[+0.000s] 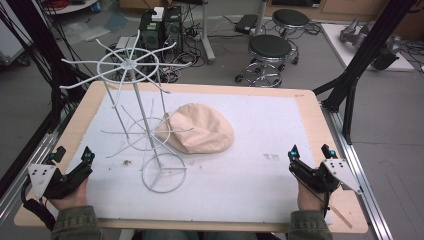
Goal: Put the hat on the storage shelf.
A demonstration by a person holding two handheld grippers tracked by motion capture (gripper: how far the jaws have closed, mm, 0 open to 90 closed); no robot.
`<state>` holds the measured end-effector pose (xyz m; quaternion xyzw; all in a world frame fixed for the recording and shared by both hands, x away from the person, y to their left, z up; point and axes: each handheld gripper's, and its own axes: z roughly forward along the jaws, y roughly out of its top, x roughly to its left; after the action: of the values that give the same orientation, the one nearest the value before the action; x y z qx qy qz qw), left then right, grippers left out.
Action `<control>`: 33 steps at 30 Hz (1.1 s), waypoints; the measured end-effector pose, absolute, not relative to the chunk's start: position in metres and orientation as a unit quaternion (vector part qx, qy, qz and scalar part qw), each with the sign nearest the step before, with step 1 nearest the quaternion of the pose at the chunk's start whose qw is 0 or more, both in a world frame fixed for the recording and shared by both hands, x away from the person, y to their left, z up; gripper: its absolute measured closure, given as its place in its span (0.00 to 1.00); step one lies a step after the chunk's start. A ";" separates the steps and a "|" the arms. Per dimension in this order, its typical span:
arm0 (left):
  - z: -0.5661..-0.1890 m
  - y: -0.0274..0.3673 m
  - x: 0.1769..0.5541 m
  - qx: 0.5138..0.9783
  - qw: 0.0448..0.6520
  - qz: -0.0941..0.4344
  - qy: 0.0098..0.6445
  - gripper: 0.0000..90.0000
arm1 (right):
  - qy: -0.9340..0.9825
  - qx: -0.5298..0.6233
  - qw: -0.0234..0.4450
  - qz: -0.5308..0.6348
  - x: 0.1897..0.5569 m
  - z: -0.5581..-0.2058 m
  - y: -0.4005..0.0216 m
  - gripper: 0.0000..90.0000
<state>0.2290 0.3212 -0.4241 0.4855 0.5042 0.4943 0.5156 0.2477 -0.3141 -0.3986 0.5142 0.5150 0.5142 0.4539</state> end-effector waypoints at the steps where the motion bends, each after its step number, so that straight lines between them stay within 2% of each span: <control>1: -0.424 0.321 0.229 0.488 0.515 0.493 0.504 0.27 | 0.514 0.515 0.451 0.517 0.248 -0.397 -0.315 0.07; 11: -0.426 0.319 0.230 0.492 0.516 0.486 0.506 0.27 | 0.520 0.499 0.448 0.530 0.259 -0.382 -0.312 0.07; 24: -0.426 0.317 0.232 0.491 0.517 0.488 0.502 0.27 | 0.540 0.473 0.438 0.542 0.294 -0.348 -0.293 0.07; 33: -0.426 0.316 0.234 0.494 0.517 0.487 0.500 0.27 | 0.546 0.471 0.440 0.535 0.311 -0.348 -0.282 0.07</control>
<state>0.2337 0.3156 -0.4259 0.4945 0.5004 0.4872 0.5174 0.3111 -0.2822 -0.3484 0.4710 0.5458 0.5354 0.4400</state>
